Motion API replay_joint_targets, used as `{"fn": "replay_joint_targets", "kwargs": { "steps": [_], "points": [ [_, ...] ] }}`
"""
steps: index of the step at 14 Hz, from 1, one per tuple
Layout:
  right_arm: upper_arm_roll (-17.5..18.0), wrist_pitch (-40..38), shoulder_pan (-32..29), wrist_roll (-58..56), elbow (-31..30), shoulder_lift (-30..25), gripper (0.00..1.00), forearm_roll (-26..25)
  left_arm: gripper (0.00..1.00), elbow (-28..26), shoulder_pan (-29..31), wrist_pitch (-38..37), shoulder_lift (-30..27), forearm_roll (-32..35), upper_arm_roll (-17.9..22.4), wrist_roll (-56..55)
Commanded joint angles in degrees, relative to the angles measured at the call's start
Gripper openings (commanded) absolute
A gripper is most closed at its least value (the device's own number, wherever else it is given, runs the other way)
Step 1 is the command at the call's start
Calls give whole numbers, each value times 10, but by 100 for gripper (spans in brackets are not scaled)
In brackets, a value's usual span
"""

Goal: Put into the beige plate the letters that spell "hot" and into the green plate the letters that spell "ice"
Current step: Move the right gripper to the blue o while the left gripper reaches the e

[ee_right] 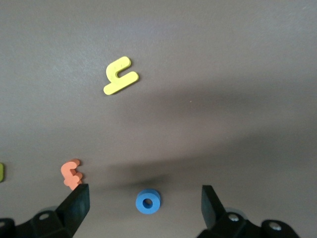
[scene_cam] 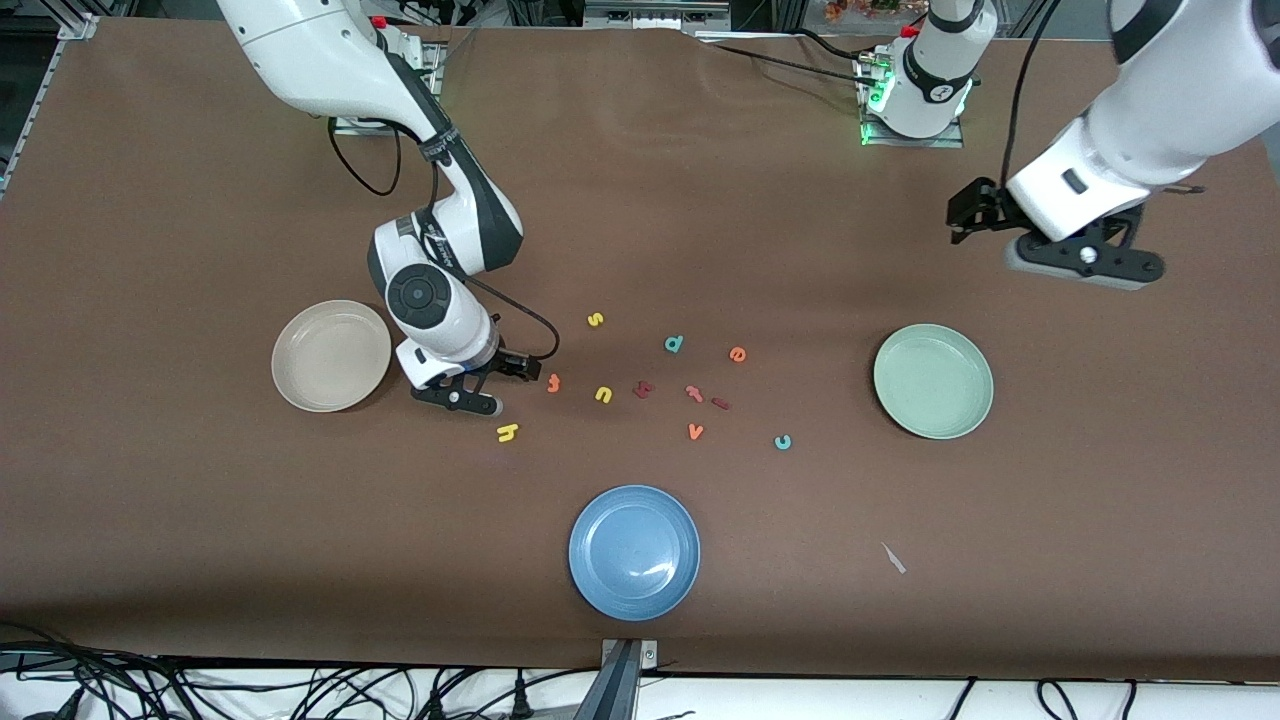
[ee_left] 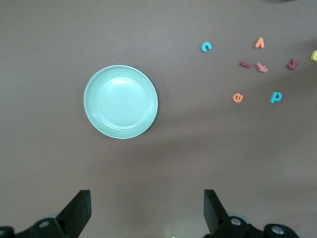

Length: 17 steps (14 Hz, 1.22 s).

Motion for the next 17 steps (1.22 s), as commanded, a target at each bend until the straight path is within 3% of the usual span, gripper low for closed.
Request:
{"fn": "replay_joint_targets", "kwargs": {
  "steps": [1,4,8,12,15,17],
  "points": [
    [1,16,5,5,12,16,100,7,100,18,-14,-9,39,1,2,8],
    [3,26,6,4,9,27,99,8,100,20,-44,-2,76,3,3,2],
    [11,21,6,-2,-5,26,96,23,100,18,-74,69,135,2,3,1],
    [12,3,0,-14,-15,21,87,24,100,18,-109,159,187,2,3,-14],
    [9,-21,-2,-48,-40,-11,81,54,100,19,-124,207,214,-3,3,-69],
    [7,-21,-3,-67,-52,-20,77,59,100,19,-138,243,235,-35,3,-98]
  ]
}}
